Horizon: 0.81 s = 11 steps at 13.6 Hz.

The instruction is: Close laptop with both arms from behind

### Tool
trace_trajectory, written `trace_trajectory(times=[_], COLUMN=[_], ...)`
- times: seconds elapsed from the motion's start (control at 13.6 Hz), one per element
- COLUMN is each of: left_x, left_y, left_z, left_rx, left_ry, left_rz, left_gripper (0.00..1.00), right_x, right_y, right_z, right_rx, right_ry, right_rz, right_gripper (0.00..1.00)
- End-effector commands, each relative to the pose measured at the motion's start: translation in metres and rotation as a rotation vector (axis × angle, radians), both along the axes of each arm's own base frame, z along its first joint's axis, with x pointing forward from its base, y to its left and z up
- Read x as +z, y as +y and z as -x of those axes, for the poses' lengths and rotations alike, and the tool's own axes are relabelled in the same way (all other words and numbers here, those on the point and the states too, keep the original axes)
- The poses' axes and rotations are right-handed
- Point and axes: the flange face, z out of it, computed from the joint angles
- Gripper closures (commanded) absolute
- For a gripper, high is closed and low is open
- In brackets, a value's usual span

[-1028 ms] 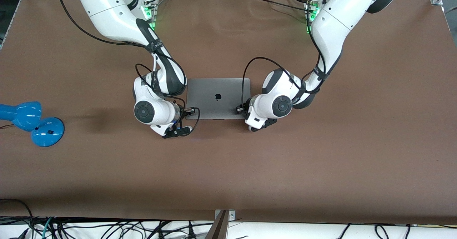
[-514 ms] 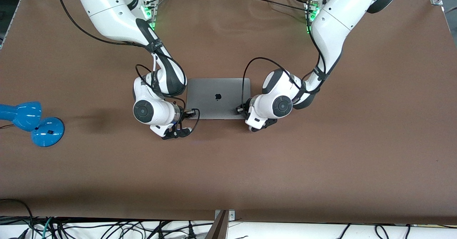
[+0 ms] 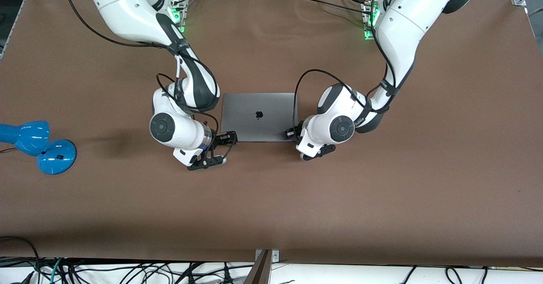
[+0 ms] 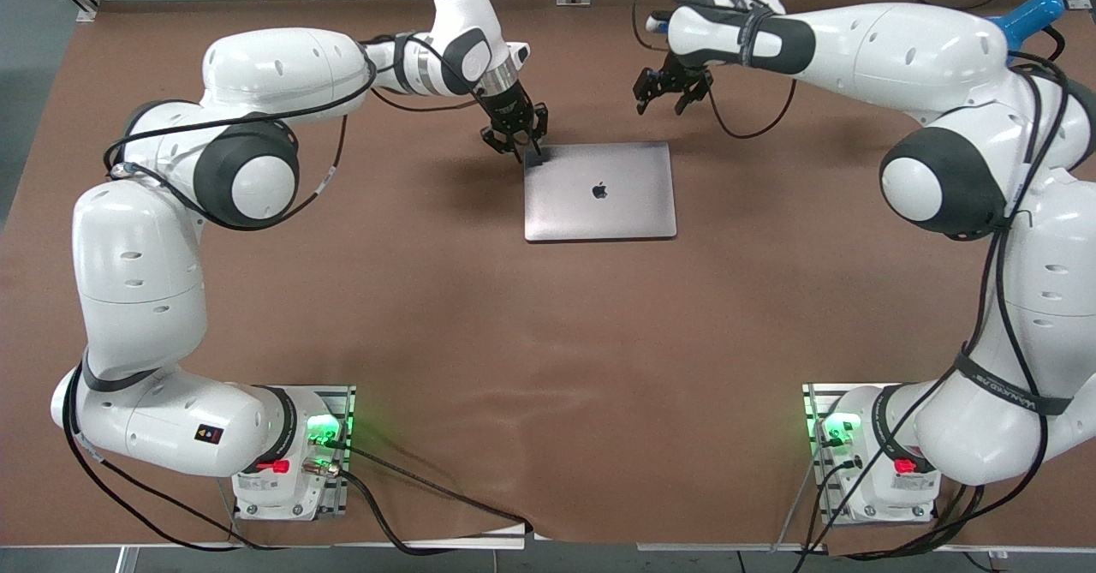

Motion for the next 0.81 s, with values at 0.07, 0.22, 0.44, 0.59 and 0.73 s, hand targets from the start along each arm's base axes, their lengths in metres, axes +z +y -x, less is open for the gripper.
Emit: trace_trajectory(times=[0.07,0.22,0.44,0.59,0.73], left_x=[0.073,0.108,0.17,0.201,0.218], left_y=[0.031,0.059,0.123,0.167,0.206], left_z=[0.0,0.0,-0.012,-0.018,-0.021], left_rx=[-0.105,-0.213,-0.269,-0.331,-0.402], left_ry=[-0.04,-0.052,-0.08,-0.111,-0.11], left_rz=[-0.074,-0.082,-0.102,-0.156,-0.148], left_gripper=[0.0,0.0,0.0,0.0,0.0], right_x=[0.095,0.144,0.214,0.258,0.291], right_y=[-0.038,-0.062,-0.097,-0.113,-0.135], right_z=[0.011,0.023,0.036,0.046,0.057], right_rx=[-0.031,-0.075,-0.109,-0.113,-0.126], right_ry=[0.03,0.055,0.054,-0.006,-0.041], right_rz=[0.124,0.221,0.259,0.279,0.324], right_gripper=[0.06,0.06,0.0,0.0,0.0])
